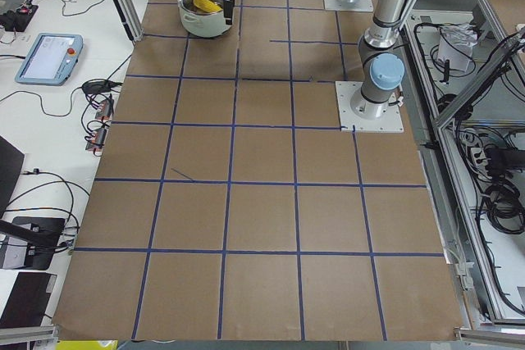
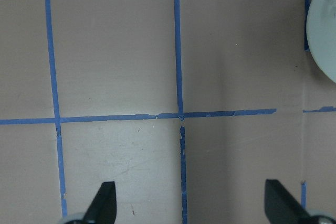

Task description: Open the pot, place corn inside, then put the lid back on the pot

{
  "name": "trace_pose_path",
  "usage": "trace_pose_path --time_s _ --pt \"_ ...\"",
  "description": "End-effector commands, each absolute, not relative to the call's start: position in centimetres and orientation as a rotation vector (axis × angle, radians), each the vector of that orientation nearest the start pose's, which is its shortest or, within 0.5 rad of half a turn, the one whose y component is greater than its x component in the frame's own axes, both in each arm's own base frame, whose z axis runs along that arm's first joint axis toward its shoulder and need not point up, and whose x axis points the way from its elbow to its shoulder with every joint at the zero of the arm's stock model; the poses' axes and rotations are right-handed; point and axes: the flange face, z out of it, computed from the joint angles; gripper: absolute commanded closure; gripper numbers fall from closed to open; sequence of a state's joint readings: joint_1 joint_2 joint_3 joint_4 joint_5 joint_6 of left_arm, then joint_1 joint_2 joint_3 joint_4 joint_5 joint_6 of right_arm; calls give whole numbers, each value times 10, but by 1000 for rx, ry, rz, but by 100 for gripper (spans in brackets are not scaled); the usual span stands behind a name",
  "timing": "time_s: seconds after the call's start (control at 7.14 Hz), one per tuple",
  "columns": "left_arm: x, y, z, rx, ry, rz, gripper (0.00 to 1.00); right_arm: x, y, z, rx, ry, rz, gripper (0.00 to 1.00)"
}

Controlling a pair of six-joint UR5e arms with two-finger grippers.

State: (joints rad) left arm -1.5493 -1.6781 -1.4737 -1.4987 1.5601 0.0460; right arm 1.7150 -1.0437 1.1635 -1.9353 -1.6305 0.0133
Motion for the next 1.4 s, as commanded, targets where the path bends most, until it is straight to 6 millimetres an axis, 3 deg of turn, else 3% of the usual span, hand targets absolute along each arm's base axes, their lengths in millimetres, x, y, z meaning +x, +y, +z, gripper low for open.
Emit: trace_pose_path --time_s 0.0,0.14,0.28,0.56,0.7,0.98,1.12,1.26 --pt "-123 -546 488 39 3149 -97 0 217 -693 428 -183 3150 -426 0" --pt "-123 -546 488 39 3149 -97 0 217 -679 439 -187 3150 -365 0" --pt "-123 -546 488 39 3148 -100 0 207 -653 467 -176 3158 -265 1" --pt "-123 -545 487 39 3149 -95 0 133 -611 512 -81 3022 -157 1" --pt "-123 -545 487 39 3149 -95 0 131 -574 519 -80 3016 -137 1" --pt "-122 -540 493 39 3143 -109 0 131 -501 504 -79 3045 -94 1" --pt "-122 -539 497 39 3142 -123 0 124 -470 510 -76 3116 -152 1" --pt "-122 -537 494 44 3143 -104 0 123 -455 521 -72 3141 -180 1"
